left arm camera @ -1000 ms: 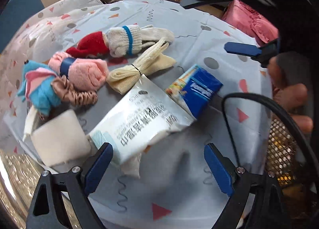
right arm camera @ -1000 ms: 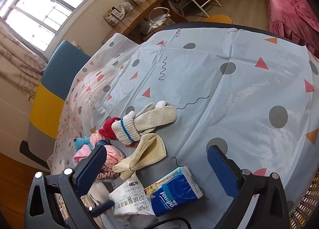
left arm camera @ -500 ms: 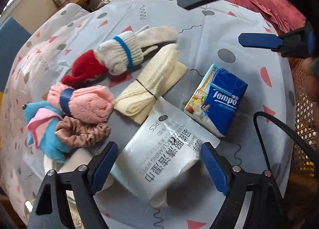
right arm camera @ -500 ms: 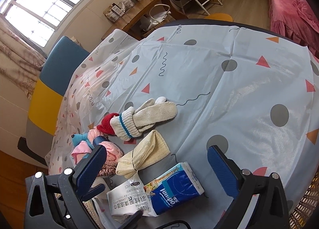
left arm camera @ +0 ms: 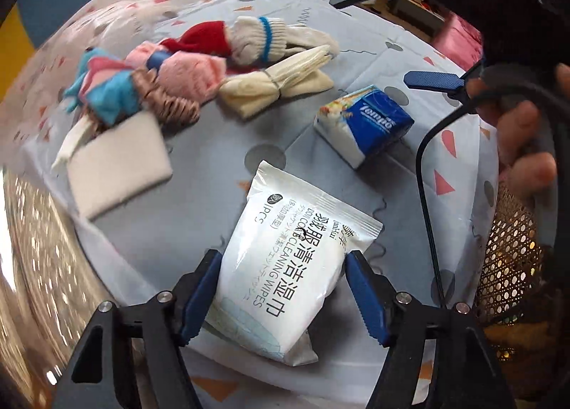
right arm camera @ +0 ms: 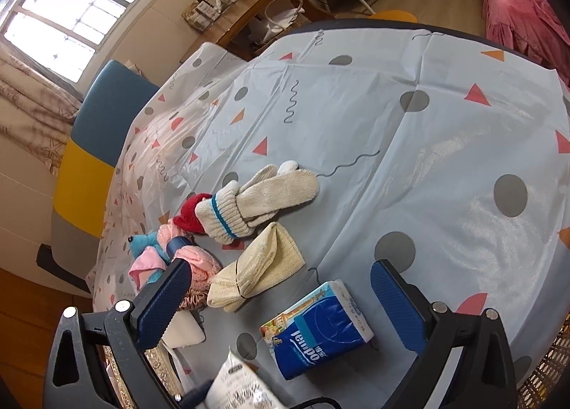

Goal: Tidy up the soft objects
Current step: 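Grasp the white wipes pack with the left tool and lift it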

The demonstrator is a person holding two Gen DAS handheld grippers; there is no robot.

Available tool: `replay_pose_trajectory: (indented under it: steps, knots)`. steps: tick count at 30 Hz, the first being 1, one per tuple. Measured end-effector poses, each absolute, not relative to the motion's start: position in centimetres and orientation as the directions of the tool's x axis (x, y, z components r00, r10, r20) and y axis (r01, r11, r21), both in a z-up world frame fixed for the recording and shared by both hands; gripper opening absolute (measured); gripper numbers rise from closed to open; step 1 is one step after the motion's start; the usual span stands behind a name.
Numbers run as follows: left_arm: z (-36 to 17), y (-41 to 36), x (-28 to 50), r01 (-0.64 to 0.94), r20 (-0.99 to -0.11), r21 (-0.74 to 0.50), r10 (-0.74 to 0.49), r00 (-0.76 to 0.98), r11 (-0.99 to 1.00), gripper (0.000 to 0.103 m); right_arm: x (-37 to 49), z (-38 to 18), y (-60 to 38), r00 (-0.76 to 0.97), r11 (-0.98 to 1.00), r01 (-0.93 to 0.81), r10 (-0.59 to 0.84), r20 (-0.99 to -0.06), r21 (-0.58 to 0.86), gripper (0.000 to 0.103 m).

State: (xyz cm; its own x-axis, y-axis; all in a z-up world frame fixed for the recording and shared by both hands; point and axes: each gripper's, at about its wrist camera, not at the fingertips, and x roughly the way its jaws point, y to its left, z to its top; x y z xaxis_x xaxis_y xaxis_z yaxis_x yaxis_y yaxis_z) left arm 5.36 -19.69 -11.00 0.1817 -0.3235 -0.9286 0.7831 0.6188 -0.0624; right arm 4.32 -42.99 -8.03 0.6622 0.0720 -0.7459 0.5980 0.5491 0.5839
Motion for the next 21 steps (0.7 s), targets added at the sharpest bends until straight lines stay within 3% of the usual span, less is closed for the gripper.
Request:
replay_pose_trajectory:
  steps: [5,9,10,11,17,21]
  knots:
    - [-11.5,-18.0,4.8,0.752,-0.907,-0.081,-0.362,0.217,0.655,0.069,5.6,-7.8,-41.5,0.629,0.629,0.578,0.062,-0.775,0.520,0.102]
    - [-11.2,-15.7,3.8,0.731,-0.883,-0.094,-0.396,0.253,0.676,0.059,6.4,-8.1,-40.2,0.631,0.650,0.521,0.143,-0.763,0.553,0.089]
    - [-11.2,-15.3,3.4,0.728,-0.877,-0.093,-0.401,0.263,0.680,0.058,6.7,-8.1,-39.9,0.636,0.653,0.499,0.172,-0.753,0.570,0.076]
    - [-11.2,-14.9,3.1,0.725,-0.872,-0.086,-0.403,0.277,0.684,0.057,7.0,-8.2,-39.5,0.634,0.650,0.482,0.203,-0.746,0.587,0.070]
    - [-9.7,-12.9,1.1,0.697,-0.835,-0.105,-0.443,0.326,0.710,0.056,10.8,-10.4,-37.8,0.529,0.640,0.513,0.288,-0.798,0.572,0.064]
    - [-8.7,-11.3,-0.1,0.693,-0.812,-0.126,-0.475,0.339,0.710,0.056,12.0,-12.3,-37.8,0.471,0.672,0.567,0.211,-0.856,0.477,0.025]
